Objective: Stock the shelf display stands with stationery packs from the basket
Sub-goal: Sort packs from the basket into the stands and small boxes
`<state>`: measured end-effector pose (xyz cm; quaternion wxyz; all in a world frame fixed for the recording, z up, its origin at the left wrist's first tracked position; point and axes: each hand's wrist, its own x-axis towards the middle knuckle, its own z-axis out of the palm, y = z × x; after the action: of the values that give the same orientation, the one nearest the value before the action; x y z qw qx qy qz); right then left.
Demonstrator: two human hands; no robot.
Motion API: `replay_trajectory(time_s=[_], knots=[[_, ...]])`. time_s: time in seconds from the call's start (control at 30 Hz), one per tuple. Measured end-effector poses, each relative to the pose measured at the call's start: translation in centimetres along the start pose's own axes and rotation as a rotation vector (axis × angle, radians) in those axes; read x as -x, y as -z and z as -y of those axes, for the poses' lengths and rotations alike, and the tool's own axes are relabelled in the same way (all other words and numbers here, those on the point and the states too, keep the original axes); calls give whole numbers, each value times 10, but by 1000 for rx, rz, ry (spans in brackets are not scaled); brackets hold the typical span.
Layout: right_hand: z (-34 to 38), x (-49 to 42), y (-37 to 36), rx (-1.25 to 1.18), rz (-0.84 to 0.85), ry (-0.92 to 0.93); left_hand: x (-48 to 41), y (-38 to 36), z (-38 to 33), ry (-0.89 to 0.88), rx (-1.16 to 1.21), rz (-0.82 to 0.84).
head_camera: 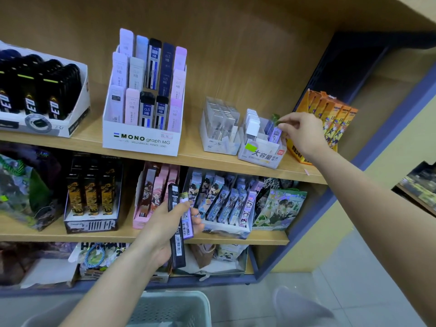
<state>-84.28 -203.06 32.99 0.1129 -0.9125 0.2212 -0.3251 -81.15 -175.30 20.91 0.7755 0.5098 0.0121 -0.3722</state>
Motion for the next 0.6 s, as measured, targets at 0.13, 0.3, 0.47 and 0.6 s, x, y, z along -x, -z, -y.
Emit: replay_trajectory(time_s=[0.13,0.3,0.47,0.6], knots=[[-2,-2,-5,-22,-86,-49,-1,0,2,-18,-24,41],[3,8,-10,69,-176,-26,-1,-2,5,-45,-79,85],[38,47,-10,-52,-165,135,-1,-2,5,-63,-99,107],[64,99,-25,-152,116,200,0,-1,7,-67,-127,133]])
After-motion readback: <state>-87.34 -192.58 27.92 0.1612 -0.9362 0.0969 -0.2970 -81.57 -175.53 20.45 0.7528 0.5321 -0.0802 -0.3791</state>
